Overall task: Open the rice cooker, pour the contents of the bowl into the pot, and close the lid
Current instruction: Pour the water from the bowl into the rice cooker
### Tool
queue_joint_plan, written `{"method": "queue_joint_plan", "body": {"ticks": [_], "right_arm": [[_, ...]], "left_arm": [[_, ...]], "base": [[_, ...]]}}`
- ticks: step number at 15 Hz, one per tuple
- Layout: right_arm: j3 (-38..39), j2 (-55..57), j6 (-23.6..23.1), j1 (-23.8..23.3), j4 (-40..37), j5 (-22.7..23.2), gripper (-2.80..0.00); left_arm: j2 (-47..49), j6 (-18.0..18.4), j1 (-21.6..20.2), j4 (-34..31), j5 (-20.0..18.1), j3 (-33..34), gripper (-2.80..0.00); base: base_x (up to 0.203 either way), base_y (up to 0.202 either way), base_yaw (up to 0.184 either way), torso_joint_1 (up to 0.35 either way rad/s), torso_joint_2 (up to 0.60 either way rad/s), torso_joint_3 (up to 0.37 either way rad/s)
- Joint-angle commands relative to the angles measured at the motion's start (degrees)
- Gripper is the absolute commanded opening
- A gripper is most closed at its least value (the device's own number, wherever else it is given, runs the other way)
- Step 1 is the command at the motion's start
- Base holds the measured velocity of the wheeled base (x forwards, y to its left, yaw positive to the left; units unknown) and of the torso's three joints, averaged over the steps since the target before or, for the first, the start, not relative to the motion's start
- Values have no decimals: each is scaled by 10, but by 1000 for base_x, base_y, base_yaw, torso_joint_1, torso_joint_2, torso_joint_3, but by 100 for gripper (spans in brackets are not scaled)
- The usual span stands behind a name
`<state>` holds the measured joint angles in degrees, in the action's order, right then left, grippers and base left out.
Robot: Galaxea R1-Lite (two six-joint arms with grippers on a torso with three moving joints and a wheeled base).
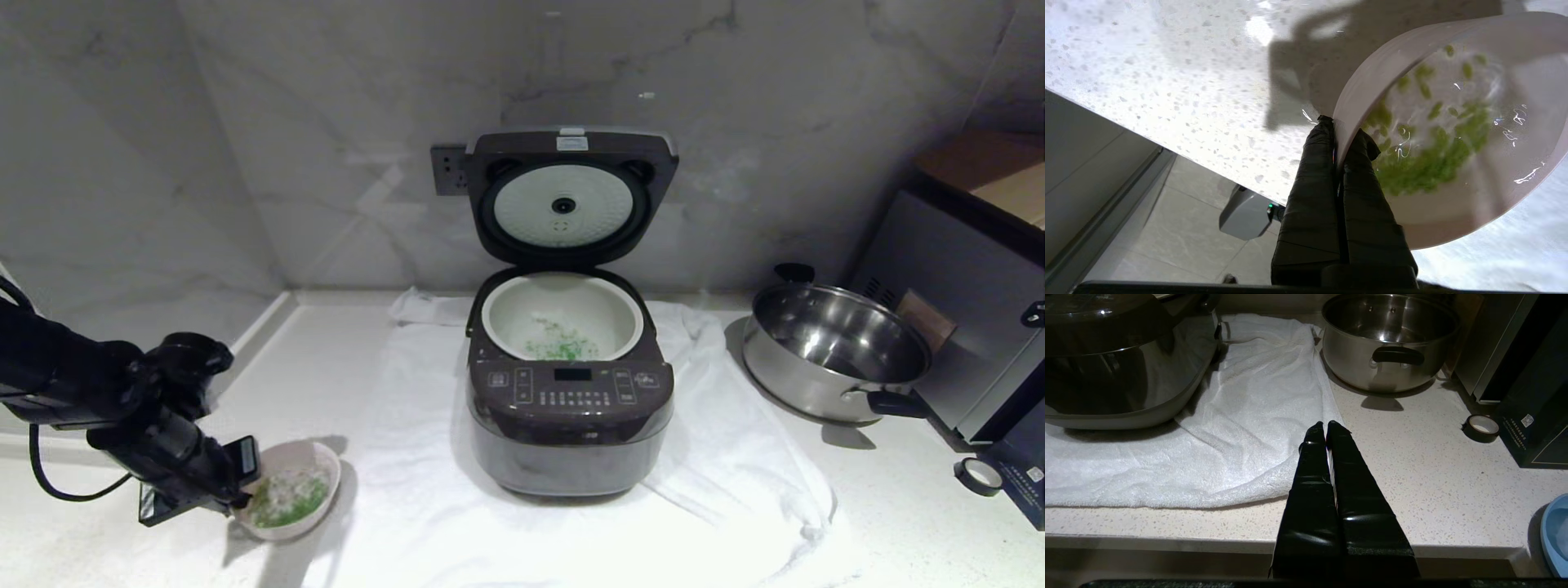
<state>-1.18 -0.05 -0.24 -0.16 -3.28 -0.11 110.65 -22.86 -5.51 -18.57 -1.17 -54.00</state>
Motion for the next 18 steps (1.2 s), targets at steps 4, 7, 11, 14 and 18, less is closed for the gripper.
{"method": "queue_joint_plan", "body": {"ticks": [4, 7, 11, 14, 18], "right_arm": [[0, 0, 0, 1, 0, 0, -280], [0, 0, 0, 1, -1, 0, -280], [0, 0, 0, 1, 0, 0, -280], [0, 0, 0, 0, 0, 0, -280], [0, 0, 0, 1, 0, 0, -280]], "left_arm": [[-34, -4, 11, -86, -20, -88, -280], [-34, -8, 27, -134, -20, -146, -280], [-24, -29, 55, -202, -20, -236, -280], [-11, -39, 68, -240, -21, -292, -280], [15, -40, 71, -300, -22, -375, -280]], "base": [[0, 0, 0, 0, 0, 0], [0, 0, 0, 0, 0, 0], [0, 0, 0, 0, 0, 0], [0, 0, 0, 0, 0, 0], [0, 0, 0, 0, 0, 0]]}}
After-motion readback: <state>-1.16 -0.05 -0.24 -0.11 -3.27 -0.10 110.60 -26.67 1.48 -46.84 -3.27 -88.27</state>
